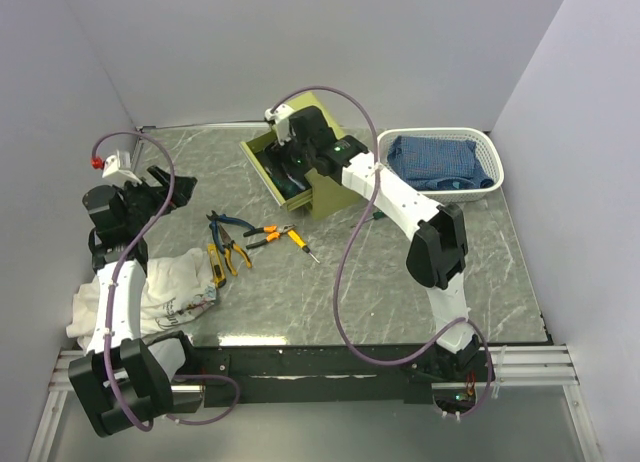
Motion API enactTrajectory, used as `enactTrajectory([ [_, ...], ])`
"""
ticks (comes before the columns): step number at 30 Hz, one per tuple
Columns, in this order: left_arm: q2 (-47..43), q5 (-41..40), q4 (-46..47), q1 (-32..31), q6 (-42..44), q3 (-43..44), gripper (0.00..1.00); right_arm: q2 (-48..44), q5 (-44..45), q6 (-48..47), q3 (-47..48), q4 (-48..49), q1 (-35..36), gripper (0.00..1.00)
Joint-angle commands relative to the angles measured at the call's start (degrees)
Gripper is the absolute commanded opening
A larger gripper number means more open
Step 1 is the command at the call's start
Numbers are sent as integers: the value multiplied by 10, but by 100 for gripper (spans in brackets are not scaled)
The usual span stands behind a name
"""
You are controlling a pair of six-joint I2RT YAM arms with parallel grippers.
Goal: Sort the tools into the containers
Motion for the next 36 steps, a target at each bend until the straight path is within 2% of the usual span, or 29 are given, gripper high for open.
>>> enactTrajectory([
  [1,-10,10,32,2,-11,-8,96,-55,-37,-9,1,15,4,84],
  [4,-6,10,36,3,-15,-8,97,-88,-66,-59,-20,-11,1,84],
  [5,-6,11,37,3,-15,-7,97,-102,-101,-85,-34,-22,-3,84],
  [6,-6,11,36,3,-15,-6,96,-135,-119,-141,-54,-42,-8,84],
  [8,-5,11,35,3,-14,-3,97,-180,-183,-210,-149,-52,-45,84],
  [9,-4,11,35,2,-15,-5,97,-223,-254,-298,-182,-75,-60,84],
  [10,-4,11,38,3,-14,-4,96,-242,-271,-342,-245,-86,-72,85],
  [11,-4,5,39,3,-17,-6,96,-257,-279,-395,-268,-109,-96,85],
  [12,-3,2,39,2,-19,-7,96,-273,-280,-504,-287,-169,-104,85],
  [15,-2,-3,40,3,-16,-10,97,-273,-242,-671,-329,-274,-135,83],
  [18,-1,1,43,3,-15,-12,96,-248,-199,-749,-350,-300,-152,80],
  [20,0,4,39,2,-12,-10,96,-235,-144,-770,-370,-281,-156,78],
  [22,0,4,31,3,-8,-7,96,-226,-104,-786,-404,-213,-162,77],
  [27,0,3,12,3,6,-1,97,-187,-49,-837,-436,-114,-171,76],
  [36,1,12,3,19,4,-2,97,-108,-13,-857,-393,-78,-191,75],
])
